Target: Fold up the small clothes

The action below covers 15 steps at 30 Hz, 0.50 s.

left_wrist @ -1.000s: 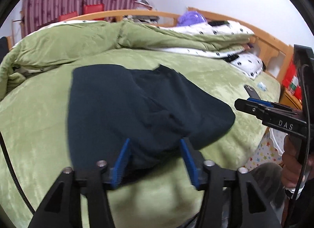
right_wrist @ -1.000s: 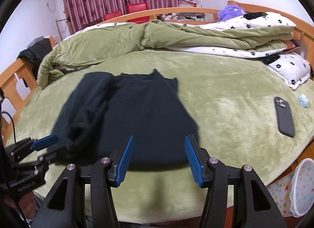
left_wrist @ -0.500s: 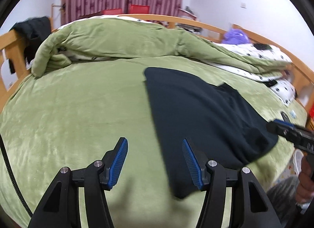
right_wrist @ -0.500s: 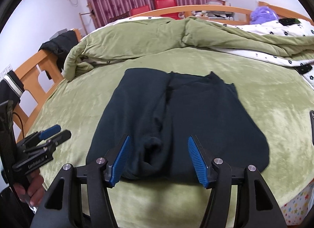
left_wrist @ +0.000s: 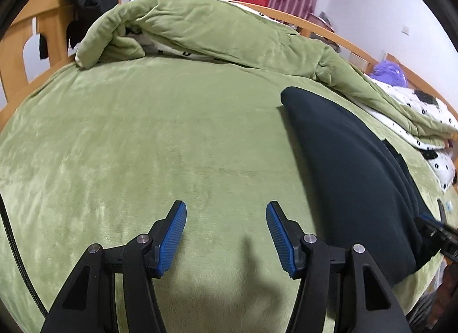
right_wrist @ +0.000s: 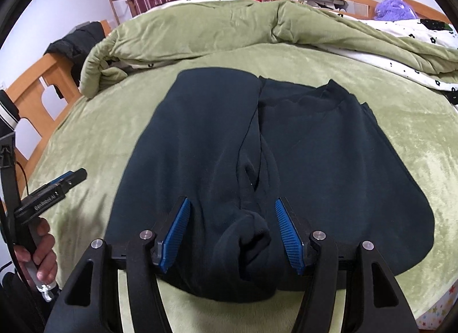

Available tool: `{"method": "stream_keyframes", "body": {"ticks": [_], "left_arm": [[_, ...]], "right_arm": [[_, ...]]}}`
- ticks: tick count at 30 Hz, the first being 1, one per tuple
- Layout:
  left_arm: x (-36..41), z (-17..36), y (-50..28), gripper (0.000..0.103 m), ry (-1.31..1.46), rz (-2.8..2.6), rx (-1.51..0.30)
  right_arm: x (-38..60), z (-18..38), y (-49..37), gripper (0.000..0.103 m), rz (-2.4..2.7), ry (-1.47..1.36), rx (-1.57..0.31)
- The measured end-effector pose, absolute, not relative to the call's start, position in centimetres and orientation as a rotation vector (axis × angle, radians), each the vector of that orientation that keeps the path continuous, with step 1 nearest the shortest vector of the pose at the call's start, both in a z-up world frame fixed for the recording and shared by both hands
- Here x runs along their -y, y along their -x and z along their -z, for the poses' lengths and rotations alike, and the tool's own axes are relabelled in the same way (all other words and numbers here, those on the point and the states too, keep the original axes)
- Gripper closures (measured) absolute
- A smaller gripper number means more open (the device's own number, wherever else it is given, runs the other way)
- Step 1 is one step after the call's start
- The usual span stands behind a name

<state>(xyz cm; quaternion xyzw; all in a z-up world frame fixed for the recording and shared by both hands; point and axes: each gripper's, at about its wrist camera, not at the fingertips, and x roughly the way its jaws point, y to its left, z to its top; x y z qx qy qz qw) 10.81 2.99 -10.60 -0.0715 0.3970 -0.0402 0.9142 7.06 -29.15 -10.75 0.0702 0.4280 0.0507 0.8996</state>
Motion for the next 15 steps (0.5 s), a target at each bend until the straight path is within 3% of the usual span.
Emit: {"method": "stream_keyframes", "body": {"ticks": [8,10,11,15], "left_arm": [[-1.7,10.3,-10.9,0.045,0.076,0.066,-0.76],[-1.5,10.5,-11.2,0.045,0.075,0.059,-0.764],[-1.5,10.5,-11.2,0.045,0.082,0.056,-0.765],[-1.4,10.8,-11.5,0.045,0.104,0.048,-0.775]], "right_arm": [[30.4,12.7,-9.4,0.039,-0.094,-0.271,-0.895],[30.8,12.8,-10.0,0.055,-0.107,-0.307,-0.891],[31.0,12.9,-10.2,0.072,-0.113,-0.315,-0.892],[31.2,12.1,-10.4,0.086,-0.155,-0.299,-0.858]]}}
